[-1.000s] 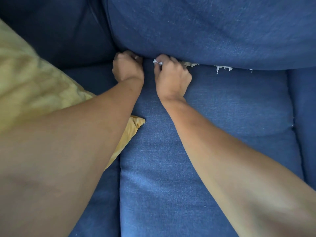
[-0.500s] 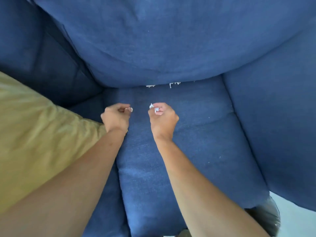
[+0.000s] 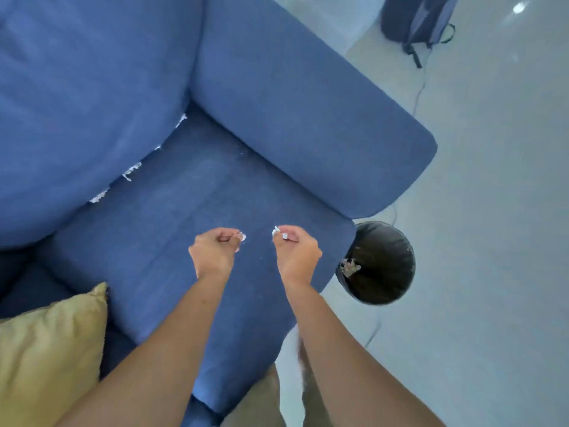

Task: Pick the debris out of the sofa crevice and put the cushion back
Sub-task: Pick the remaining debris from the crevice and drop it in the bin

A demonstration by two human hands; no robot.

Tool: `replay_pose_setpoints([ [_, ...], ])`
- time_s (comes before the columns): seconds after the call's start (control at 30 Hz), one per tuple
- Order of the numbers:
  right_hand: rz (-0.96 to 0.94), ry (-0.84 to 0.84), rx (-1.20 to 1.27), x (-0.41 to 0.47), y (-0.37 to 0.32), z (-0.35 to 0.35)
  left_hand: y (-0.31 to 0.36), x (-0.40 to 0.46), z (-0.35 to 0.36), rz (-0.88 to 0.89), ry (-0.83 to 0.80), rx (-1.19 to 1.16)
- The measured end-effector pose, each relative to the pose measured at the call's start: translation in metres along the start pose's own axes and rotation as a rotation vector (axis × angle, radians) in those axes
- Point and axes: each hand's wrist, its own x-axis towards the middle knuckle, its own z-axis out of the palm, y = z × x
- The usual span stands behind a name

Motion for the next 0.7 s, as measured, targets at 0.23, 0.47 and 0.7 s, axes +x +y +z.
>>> replay_pose_setpoints([
  [0.23,0.215,0.257,0.019,0.056,0.082,-0.142,0.022,-0.060,0.148,0.167,-0.253,0.230],
  [0.47,0.391,0.364,0.052,0.087,0.149,-0.235,0.027,-0.115,0.263,0.300,-0.508,0.404],
  [0.7,0.409,0.336,0.024,0.094,0.170,-0.259,0.021,-0.126,0.298,0.222,-0.544,0.521],
])
